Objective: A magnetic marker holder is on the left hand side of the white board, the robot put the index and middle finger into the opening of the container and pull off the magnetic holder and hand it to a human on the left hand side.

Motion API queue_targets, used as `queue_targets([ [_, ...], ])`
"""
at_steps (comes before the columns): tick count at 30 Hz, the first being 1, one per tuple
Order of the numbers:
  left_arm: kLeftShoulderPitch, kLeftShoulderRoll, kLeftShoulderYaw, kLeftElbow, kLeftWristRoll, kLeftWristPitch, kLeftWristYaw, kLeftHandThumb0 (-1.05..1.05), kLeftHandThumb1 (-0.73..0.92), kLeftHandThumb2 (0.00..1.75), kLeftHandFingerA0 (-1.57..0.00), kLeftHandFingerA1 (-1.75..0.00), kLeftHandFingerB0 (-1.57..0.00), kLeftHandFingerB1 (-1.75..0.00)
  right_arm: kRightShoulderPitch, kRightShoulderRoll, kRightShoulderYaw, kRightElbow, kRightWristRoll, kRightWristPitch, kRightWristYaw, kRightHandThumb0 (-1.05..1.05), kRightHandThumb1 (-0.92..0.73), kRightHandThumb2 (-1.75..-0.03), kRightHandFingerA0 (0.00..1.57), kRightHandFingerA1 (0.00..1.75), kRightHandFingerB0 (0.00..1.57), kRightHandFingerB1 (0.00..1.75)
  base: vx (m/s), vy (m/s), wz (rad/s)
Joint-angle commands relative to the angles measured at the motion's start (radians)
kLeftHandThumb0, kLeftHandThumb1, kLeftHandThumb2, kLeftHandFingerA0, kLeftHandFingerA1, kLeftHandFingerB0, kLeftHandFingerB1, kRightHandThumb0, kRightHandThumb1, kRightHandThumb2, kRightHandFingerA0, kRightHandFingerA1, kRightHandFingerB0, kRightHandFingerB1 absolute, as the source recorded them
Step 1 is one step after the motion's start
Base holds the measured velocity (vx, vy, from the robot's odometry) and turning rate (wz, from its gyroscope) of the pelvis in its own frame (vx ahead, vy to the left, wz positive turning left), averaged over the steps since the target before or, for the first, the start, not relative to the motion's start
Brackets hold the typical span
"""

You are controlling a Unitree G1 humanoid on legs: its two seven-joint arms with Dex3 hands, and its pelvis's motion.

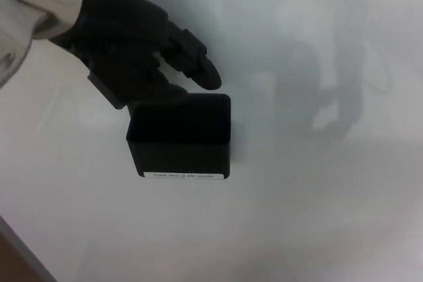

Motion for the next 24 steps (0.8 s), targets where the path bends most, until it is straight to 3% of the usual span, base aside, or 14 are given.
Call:
queue_targets([
  [1,-0.085,0.017,-0.076,0.061,0.115,-0.022,-0.133,-0.90,0.82,1.16,-0.31,-0.51,-0.03,-0.18,0.002,-0.012,-0.002,0.006,0.012,-0.021,-0.009,-0.40,-0.59,-0.58,1.01,0.55,0.54,0.42,0.00,0.000,0.00],
  [2,-0.093,0.012,-0.077,0.071,0.113,-0.013,-0.141,-0.90,0.82,1.16,-0.31,-0.51,-0.03,-0.18,0.002,-0.012,0.000,0.007,0.009,-0.023,-0.011,-0.40,-0.59,-0.58,1.01,0.55,0.54,0.42,0.00,0.000,0.00],
  [3,-0.102,0.003,-0.075,0.093,0.104,-0.012,-0.154,-0.91,0.82,1.16,-0.05,-0.27,-0.10,-0.17,0.002,-0.011,0.000,0.008,0.009,-0.023,-0.011,-0.40,-0.59,-0.58,1.01,0.55,0.54,0.41,0.00,0.000,0.00],
  [4,-0.116,-0.012,-0.076,0.127,0.095,-0.007,-0.175,-0.84,0.76,1.14,0.00,-0.26,-0.04,-0.20,0.002,-0.009,0.001,0.006,0.009,-0.021,-0.012,-0.39,-0.59,-0.58,1.00,0.55,0.54,0.41,0.00,0.000,0.00],
  [8,-0.138,-0.031,-0.088,0.166,0.098,0.018,-0.210,-0.86,0.76,1.14,-0.01,-0.22,-0.02,-0.17,0.004,-0.010,0.003,0.002,0.009,-0.020,-0.013,-0.39,-0.59,-0.58,0.99,0.55,0.54,0.41,0.00,0.000,0.00],
  [9,-0.151,-0.042,-0.101,0.184,0.100,0.035,-0.230,-0.86,0.76,1.14,-0.02,-0.31,-0.05,-0.18,0.006,-0.008,0.001,0.000,0.015,-0.022,-0.006,-0.37,-0.59,-0.58,1.00,0.56,0.54,0.42,0.00,0.000,0.00],
  [12,-0.186,-0.067,-0.127,0.220,0.114,0.084,-0.265,-0.88,0.73,1.11,-0.03,-0.23,-0.04,-0.15,0.007,-0.010,-0.001,-0.001,0.019,-0.022,-0.003,-0.38,-0.60,-0.58,1.00,0.55,0.53,0.42,0.00,0.000,0.00],
  [24,-0.280,-0.179,-0.134,0.303,0.112,0.199,-0.308,-0.86,0.73,1.08,-0.02,-0.24,-0.07,-0.21,0.006,-0.018,0.003,-0.001,0.011,-0.027,-0.012,-0.39,-0.59,-0.58,1.00,0.55,0.55,0.41,0.00,0.000,0.00],
])
